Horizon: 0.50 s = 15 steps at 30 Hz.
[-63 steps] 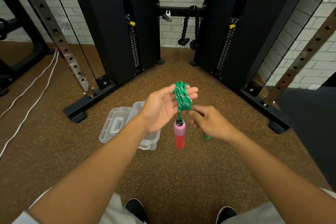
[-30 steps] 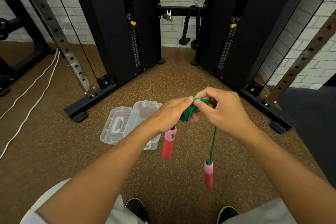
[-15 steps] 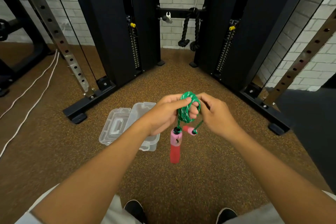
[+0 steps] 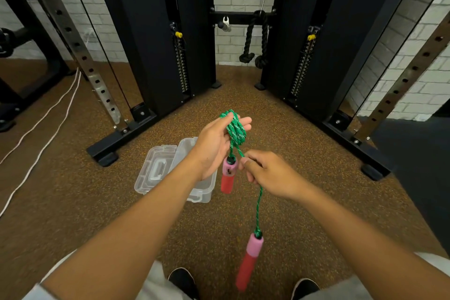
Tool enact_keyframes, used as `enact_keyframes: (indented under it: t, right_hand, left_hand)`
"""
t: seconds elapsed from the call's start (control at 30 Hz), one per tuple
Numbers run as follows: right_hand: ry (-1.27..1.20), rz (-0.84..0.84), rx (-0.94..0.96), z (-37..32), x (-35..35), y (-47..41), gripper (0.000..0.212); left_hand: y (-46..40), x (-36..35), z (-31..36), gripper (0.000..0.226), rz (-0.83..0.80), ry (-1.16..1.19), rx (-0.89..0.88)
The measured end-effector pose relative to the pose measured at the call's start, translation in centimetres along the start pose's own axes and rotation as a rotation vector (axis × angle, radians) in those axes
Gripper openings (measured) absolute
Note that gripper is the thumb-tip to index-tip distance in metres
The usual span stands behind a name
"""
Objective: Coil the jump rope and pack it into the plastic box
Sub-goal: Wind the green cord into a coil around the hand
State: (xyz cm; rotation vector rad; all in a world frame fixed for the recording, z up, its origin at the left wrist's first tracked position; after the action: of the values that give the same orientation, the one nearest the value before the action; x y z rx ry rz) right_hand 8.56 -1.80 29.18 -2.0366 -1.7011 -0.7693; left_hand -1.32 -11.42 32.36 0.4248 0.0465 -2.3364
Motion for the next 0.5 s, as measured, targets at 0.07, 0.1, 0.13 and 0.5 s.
enact_keyframes:
  t: [0.07,0.1,0.13,0.5]
  right_hand:
    - [0.037,0.011,0.015,-0.5,0.1,0.2,0.031]
    - [0.034,0.013,0.017,-0.7,0.2,0.3,0.031]
    - [0.028,0.013,0.024,-1.0,0.4,0.4,0.030]
    - [-0.091,0.188,0.126,-3.1,4.2,1.8,0.019]
  left_hand:
    - [-0.1,0.1,-0.1,0.042,0.034,-0.060,0.004]
    - [-0.1,0.1,-0.1,0.044,0.041,-0.091,0.010]
    - [-0.1,0.1,-0.2,0.046,0.043,-0.124,0.023]
    - [-0.7,0.8,-2.0,0.076,0.001,-0.428,0.139]
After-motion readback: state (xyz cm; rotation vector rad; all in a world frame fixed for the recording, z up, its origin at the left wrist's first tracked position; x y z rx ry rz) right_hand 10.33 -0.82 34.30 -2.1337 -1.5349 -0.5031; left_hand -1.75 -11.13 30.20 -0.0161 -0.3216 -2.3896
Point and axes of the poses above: each hand's wrist, its own y-axis away from the middle knuckle, its own x-axis out of the back of the hand, z = x × y, the point moved 5 cm from there along -y, towards the middle knuckle, and after that the axes turned 3 degrees about -y, right-handed, at the moved point
